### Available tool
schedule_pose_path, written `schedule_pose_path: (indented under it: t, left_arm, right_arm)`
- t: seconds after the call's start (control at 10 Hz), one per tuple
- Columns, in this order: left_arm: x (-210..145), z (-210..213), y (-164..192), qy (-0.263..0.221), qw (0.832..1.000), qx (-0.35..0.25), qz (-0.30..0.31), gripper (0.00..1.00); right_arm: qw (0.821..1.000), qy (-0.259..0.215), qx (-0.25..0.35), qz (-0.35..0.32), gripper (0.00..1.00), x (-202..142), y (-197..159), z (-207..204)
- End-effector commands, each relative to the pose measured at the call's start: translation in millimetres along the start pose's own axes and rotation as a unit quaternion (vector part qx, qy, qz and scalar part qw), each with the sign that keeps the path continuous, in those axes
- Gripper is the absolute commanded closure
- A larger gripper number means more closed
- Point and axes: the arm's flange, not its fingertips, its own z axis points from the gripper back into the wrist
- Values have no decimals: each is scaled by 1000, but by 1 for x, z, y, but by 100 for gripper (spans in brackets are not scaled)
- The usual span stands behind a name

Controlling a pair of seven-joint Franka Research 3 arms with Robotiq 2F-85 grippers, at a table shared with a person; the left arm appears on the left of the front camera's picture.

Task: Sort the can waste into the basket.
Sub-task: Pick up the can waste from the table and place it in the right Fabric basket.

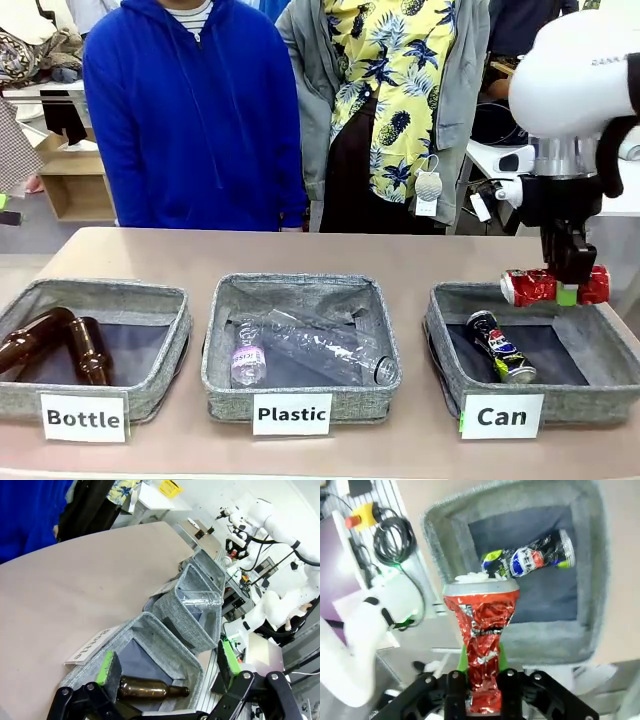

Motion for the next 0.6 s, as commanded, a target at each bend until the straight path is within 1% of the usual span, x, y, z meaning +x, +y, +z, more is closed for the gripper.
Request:
schedule_pose_path:
  t: [0.0,0.1,0.2,0.3,0.4,0.5]
  left_arm:
    - [-2,0,-3,0,1000,3,-10,0]
    - [-2,0,-3,0,1000,3,-10,0]
    - [-2,0,-3,0,1000,3,-10,0]
    - [-2,0,-3,0,1000,3,-10,0]
    - [-2,0,-3,0,1000,3,-10,0]
    - [-2,0,-3,0,1000,3,-10,0]
  right_arm:
    - [997,-48,0,66,100,-8,0,-7]
    - [996,-52,3,74,100,-8,-2,-8]
    - [996,-50,12,76,62,-8,-4,-10]
    - [996,-40,5,81,17,-6,-3,-13]
    - [996,-42,7,75,4,-6,-3,-13]
    - [997,-39,4,67,0,-5,-3,-14]
